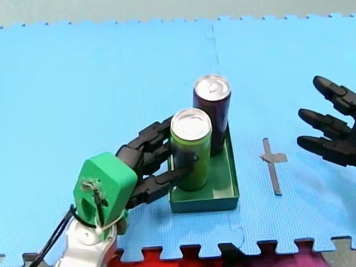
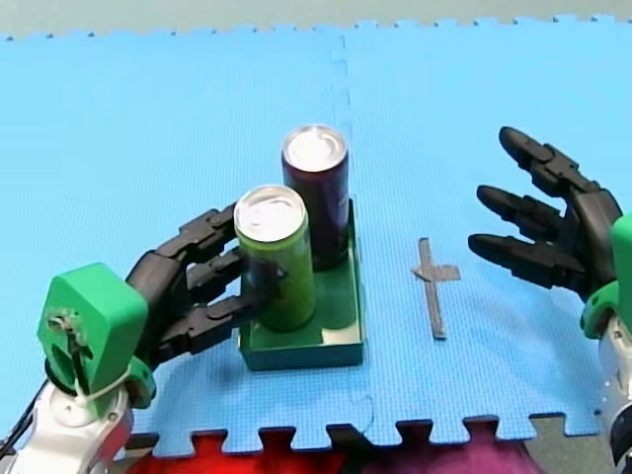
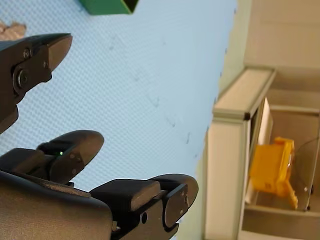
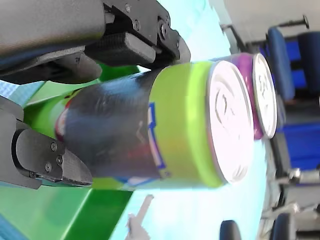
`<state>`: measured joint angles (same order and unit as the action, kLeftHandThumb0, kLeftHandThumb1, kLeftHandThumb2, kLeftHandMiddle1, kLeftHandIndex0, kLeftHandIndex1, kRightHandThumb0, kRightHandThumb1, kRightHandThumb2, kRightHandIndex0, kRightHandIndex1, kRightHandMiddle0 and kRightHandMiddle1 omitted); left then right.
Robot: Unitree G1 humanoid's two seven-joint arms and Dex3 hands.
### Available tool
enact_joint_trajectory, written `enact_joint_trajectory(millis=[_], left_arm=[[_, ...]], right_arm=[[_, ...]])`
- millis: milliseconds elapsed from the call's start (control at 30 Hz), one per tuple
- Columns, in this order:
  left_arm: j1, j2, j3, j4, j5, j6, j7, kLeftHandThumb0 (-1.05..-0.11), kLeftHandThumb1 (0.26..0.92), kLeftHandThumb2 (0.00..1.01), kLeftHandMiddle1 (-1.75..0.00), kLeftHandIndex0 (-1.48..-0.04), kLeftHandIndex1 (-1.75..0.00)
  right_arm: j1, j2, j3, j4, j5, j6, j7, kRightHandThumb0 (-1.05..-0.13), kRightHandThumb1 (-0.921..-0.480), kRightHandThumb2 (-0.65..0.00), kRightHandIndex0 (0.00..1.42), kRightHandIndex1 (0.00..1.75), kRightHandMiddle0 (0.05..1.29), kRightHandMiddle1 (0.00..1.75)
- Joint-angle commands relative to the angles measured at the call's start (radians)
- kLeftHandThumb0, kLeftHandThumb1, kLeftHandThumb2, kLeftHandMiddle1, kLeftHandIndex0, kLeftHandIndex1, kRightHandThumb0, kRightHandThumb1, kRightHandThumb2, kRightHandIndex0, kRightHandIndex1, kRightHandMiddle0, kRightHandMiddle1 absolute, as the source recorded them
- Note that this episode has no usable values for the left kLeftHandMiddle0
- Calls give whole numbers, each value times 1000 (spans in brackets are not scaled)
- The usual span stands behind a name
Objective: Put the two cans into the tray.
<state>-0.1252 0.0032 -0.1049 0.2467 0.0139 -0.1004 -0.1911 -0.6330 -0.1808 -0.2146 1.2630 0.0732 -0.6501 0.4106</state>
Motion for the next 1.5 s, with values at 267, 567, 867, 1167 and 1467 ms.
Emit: enact_joint_trajectory(millis=[267,567,867,1167,1467], left_arm=[[43,58,-7,-60,36,-53,-5,-1048,844,0,0,-216,0],[59,71,-11,-106,41,-32,-7,-1048,826,0,0,-188,0],[86,89,2,-150,60,-19,19,-1048,836,5,0,-167,0],[121,128,83,-126,33,-59,51,-1048,871,16,-10,-186,-9],[73,84,184,109,-38,-280,135,-1048,876,5,-66,-425,-54]], right_arm=[[1,-5,0,-2,0,3,-5,-714,-722,0,515,0,422,0],[2,-1,-3,-3,4,10,-5,-720,-721,0,516,0,421,0],[4,1,-3,-4,5,16,-3,-722,-719,0,514,0,422,0],[7,0,-5,-4,6,16,1,-719,-715,0,511,0,422,0],[29,20,14,-11,-8,-29,17,-713,-715,0,515,2,423,0]])
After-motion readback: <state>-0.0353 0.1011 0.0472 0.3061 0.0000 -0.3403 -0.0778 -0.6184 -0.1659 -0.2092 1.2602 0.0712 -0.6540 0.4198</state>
